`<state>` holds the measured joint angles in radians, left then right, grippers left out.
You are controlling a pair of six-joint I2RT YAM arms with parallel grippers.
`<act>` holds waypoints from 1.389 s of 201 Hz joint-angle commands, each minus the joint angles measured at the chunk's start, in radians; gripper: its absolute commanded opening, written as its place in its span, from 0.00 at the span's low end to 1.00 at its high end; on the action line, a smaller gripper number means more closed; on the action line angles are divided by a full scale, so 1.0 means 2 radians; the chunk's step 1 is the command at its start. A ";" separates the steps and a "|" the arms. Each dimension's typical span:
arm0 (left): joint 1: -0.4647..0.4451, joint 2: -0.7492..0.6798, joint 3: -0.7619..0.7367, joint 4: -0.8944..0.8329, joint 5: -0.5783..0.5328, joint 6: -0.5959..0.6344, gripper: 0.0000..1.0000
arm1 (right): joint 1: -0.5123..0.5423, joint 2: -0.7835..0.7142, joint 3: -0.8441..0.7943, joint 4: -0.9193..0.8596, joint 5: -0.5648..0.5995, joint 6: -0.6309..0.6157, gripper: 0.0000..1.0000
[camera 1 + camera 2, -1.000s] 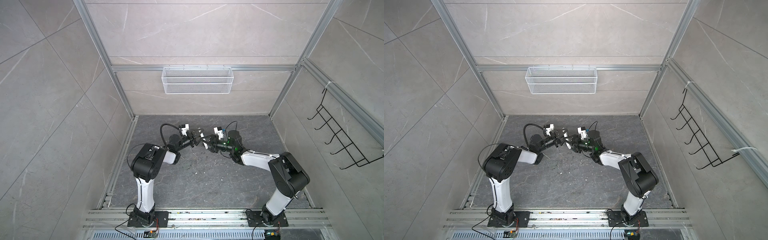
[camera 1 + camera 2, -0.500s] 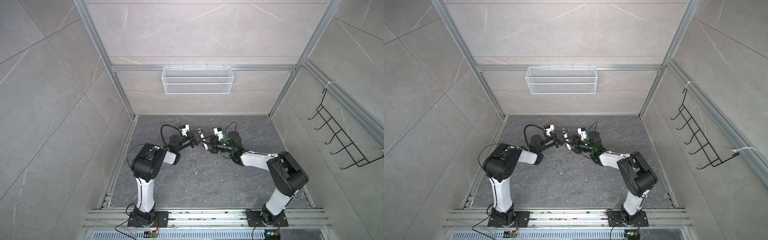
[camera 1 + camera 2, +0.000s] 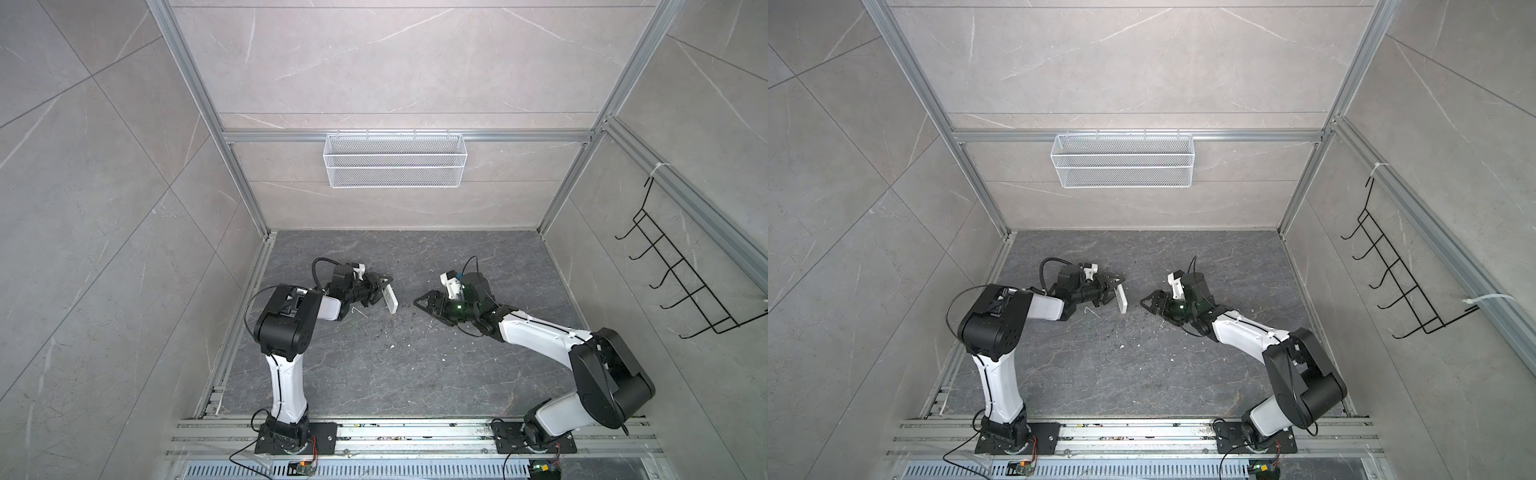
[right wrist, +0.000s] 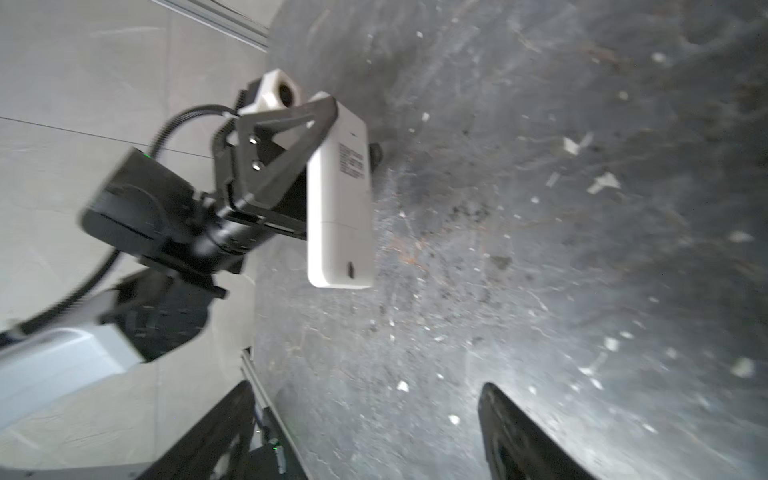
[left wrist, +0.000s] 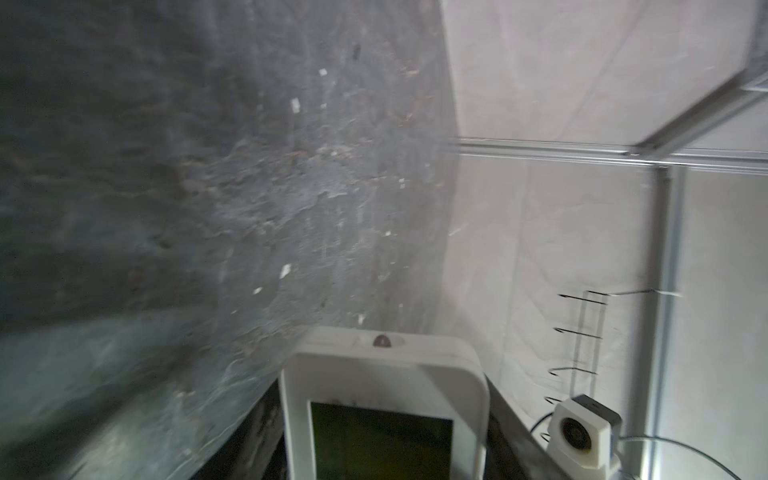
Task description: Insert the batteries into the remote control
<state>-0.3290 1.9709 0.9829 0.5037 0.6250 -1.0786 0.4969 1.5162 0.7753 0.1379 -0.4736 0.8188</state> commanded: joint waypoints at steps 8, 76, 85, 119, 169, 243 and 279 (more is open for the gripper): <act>-0.017 -0.058 0.081 -0.317 -0.124 0.222 0.27 | -0.002 -0.019 -0.025 -0.054 0.040 -0.047 0.83; -0.063 -0.021 0.176 -0.456 -0.339 0.328 0.26 | -0.003 -0.025 -0.049 -0.045 0.037 -0.052 0.81; -0.065 -0.014 0.184 -0.464 -0.349 0.335 0.26 | -0.003 -0.027 -0.051 -0.047 0.039 -0.054 0.81; -0.072 -0.001 0.197 -0.479 -0.382 0.345 0.26 | -0.004 -0.026 -0.054 -0.046 0.039 -0.057 0.81; -0.073 0.016 0.198 -0.484 -0.389 0.340 0.27 | -0.005 -0.023 -0.061 -0.019 0.027 -0.042 0.81; -0.073 -0.011 0.192 -0.497 -0.409 0.319 1.00 | -0.007 -0.081 -0.090 -0.025 0.077 -0.043 0.92; -0.073 -0.094 0.156 -0.481 -0.436 0.335 1.00 | -0.007 -0.188 -0.018 -0.200 0.289 -0.133 0.97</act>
<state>-0.4747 1.9499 1.3262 -0.4675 -0.1825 -0.4267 0.4870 1.2659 0.6334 -0.0498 -0.2207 0.6872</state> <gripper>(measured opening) 0.998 0.985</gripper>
